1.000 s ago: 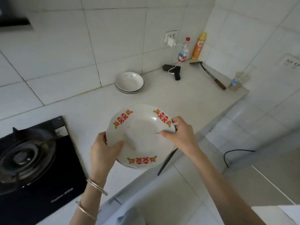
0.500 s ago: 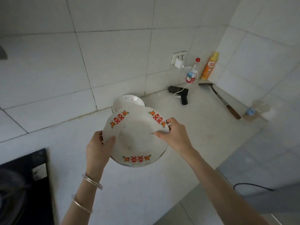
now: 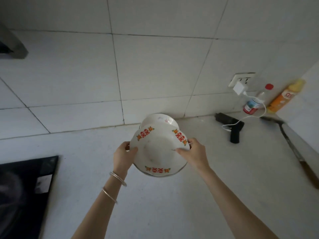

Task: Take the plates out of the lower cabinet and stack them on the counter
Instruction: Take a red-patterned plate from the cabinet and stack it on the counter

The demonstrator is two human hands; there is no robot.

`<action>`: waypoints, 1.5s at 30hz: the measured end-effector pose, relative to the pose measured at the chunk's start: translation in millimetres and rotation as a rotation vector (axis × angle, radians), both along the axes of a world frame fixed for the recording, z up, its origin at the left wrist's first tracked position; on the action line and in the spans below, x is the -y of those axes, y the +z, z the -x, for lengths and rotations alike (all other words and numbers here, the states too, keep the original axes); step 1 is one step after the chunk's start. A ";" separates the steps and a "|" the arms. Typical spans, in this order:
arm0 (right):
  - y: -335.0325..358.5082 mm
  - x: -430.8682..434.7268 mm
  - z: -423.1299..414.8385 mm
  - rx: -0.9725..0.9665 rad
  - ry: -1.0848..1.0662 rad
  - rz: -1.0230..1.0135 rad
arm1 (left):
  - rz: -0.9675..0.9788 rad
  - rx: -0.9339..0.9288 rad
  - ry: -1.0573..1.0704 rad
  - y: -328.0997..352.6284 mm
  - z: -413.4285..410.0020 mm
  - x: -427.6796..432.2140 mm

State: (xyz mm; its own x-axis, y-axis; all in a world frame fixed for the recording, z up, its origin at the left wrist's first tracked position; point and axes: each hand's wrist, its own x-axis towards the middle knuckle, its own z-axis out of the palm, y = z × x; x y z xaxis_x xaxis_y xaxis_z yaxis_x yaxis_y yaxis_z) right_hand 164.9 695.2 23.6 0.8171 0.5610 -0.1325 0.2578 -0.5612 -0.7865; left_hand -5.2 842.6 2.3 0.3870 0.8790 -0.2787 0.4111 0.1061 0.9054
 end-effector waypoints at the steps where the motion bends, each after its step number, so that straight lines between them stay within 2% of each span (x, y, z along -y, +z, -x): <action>1: -6.4 -6.9 -9.9 0.001 0.003 0.005 | 0.013 -0.002 0.010 -3.0 -8.6 -4.1; 14: -59.3 -61.3 -82.9 0.007 0.092 0.042 | -0.006 -0.133 0.013 -41.6 -70.8 -45.9; 21: -77.6 -78.6 -97.0 0.002 0.091 0.077 | 0.008 -0.122 0.033 -52.2 -84.4 -59.5; 29: -82.0 -90.1 -108.5 0.160 0.055 0.177 | -0.011 -0.120 0.073 -65.2 -98.5 -64.7; 38: -85.0 -99.8 -114.6 0.170 0.048 0.217 | -0.040 -0.118 0.105 -65.5 -107.5 -68.5; 42: -81.3 -98.0 -115.4 0.131 0.139 0.256 | -0.071 -0.176 0.053 -64.8 -105.1 -68.0; 45: -72.8 -88.0 -119.0 0.054 0.260 0.213 | -0.060 -0.192 0.000 -56.8 -98.8 -67.5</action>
